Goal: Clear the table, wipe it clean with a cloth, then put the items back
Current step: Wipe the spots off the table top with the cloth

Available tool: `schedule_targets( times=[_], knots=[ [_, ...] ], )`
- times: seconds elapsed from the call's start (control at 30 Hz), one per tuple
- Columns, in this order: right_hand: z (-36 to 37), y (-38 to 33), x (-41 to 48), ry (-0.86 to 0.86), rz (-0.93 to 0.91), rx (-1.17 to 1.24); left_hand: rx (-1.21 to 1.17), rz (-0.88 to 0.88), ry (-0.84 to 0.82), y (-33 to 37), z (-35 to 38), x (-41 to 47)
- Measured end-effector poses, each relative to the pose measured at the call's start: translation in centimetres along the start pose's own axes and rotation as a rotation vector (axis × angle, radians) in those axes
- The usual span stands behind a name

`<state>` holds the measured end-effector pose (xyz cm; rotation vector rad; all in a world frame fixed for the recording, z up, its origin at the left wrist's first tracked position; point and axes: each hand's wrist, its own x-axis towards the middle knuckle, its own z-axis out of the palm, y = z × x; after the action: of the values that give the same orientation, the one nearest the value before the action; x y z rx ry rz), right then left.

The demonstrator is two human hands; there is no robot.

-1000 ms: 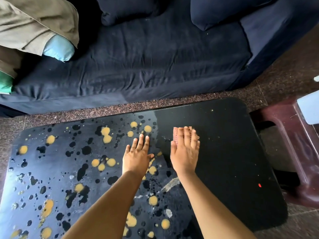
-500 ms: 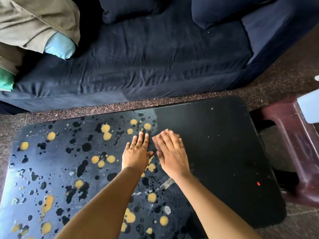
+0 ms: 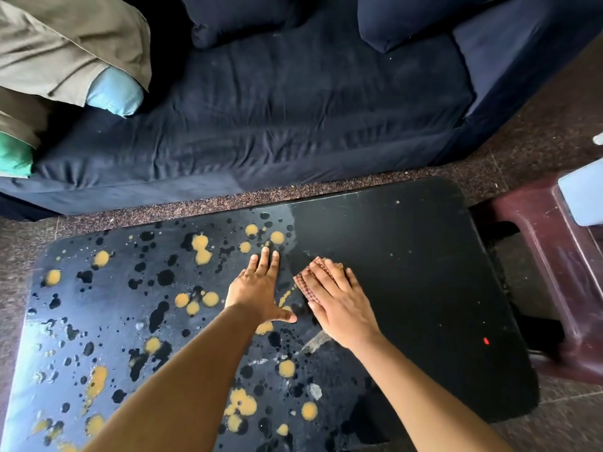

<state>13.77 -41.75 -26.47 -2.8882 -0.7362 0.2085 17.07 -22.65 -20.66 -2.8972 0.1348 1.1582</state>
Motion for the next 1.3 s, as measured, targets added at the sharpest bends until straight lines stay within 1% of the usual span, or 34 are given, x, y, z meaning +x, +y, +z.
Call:
schedule_targets(
  times=[0.03,0.07,0.17,0.2,0.23,0.27,0.3,0.37,0.4,0.43,0.47,0.53,0.57,0.6,0.63,0.67,0.73,0.77,0.8,0.83,0.87,0.97,1.0,1.03,1.07,1.13,1.17,1.2,1.23,1.27,1.3],
  knots=[
    [0.0,1.0,-0.4,-0.013,0.006,-0.029,0.015,-0.010,-0.007,0.3,0.1,-0.1],
    [-0.1,1.8,-0.7,-0.021,0.077,-0.032,0.019,-0.021,-0.010,0.6,0.2,-0.1],
    [-0.6,1.8,-1.0,0.031,0.458,0.050,0.015,-0.039,0.005,1.0,0.2,-0.1],
    [-0.6,0.9,-0.8,0.058,0.539,0.064,0.017,-0.040,0.006,1.1,0.2,-0.1],
    [-0.6,-0.3,-0.5,0.080,0.569,0.084,0.017,-0.040,0.003,1.1,0.3,0.0],
    [-0.5,-1.5,-0.2,0.093,0.528,0.107,0.014,-0.041,-0.001,1.2,0.3,-0.1],
    [-0.3,-2.4,0.0,0.089,0.417,0.118,0.007,-0.044,-0.002,1.2,0.3,0.0],
    [0.0,-2.7,-0.2,0.032,0.135,0.072,-0.009,-0.051,0.009,1.3,0.3,0.0],
    [0.0,-1.9,-0.4,0.007,0.066,0.044,-0.013,-0.051,0.016,1.2,0.2,0.1],
    [0.1,-1.0,-0.8,-0.003,0.077,0.020,-0.019,-0.052,0.017,1.2,0.2,0.0],
    [0.2,-0.3,-1.3,0.003,0.169,0.011,-0.023,-0.054,0.014,1.2,0.2,0.0],
    [0.0,0.2,-2.5,0.041,0.485,0.049,-0.026,-0.055,0.013,1.3,0.4,0.0],
    [-0.1,-0.4,-2.9,0.065,0.604,0.064,-0.025,-0.053,0.018,1.3,0.4,-0.1],
    [0.0,-1.3,-3.0,0.088,0.658,0.082,-0.025,-0.052,0.024,1.3,0.5,0.0],
    [0.0,-2.5,-3.1,0.098,0.641,0.103,-0.022,-0.050,0.029,1.3,0.5,0.0],
    [0.1,-3.7,-3.3,0.089,0.548,0.117,-0.018,-0.049,0.033,1.3,0.5,0.0],
    [0.3,-4.8,-4.1,0.042,0.244,0.088,-0.021,-0.046,0.048,1.2,0.6,0.0],
    [0.3,-4.0,-4.5,0.014,0.123,0.062,-0.025,-0.043,0.053,1.2,0.6,0.0],
    [0.2,-2.8,-4.7,-0.003,0.060,0.030,-0.034,-0.041,0.056,1.2,0.7,0.0],
    [0.3,-1.6,-5.0,-0.010,0.067,-0.009,-0.048,-0.041,0.058,1.1,0.7,0.0],
    [0.3,-0.6,-5.2,-0.010,0.144,-0.033,-0.065,-0.040,0.063,1.0,0.8,-0.1],
    [-0.2,-0.2,-5.0,0.041,0.589,0.054,-0.104,-0.027,0.100,0.6,1.0,-0.3],
    [-0.2,-1.2,-4.5,0.070,0.676,0.091,-0.112,-0.022,0.108,0.5,1.1,-0.2],
    [-0.1,-2.4,-4.2,0.092,0.697,0.116,-0.121,-0.017,0.110,0.5,1.2,-0.2],
    [0.0,-3.6,-4.1,0.099,0.639,0.126,-0.135,-0.014,0.117,0.4,1.3,-0.2],
    [0.5,-4.8,-4.6,0.054,0.351,0.087,-0.169,-0.008,0.134,0.3,1.6,-0.1],
    [0.6,-4.3,-5.0,0.020,0.208,0.058,-0.183,-0.004,0.141,0.1,1.7,-0.1],
    [0.5,-3.2,-5.2,-0.004,0.116,0.031,-0.195,-0.003,0.145,0.0,1.9,-0.1],
    [0.4,-2.1,-5.5,-0.020,0.097,0.001,-0.209,-0.004,0.149,-0.2,2.0,-0.2],
    [0.3,-1.1,-5.8,-0.027,0.156,-0.024,-0.224,-0.004,0.149,-0.3,2.2,-0.2],
    [0.2,-0.3,-5.8,-0.016,0.287,-0.025,-0.235,-0.003,0.147,-0.4,2.3,-0.2]
  ],
)
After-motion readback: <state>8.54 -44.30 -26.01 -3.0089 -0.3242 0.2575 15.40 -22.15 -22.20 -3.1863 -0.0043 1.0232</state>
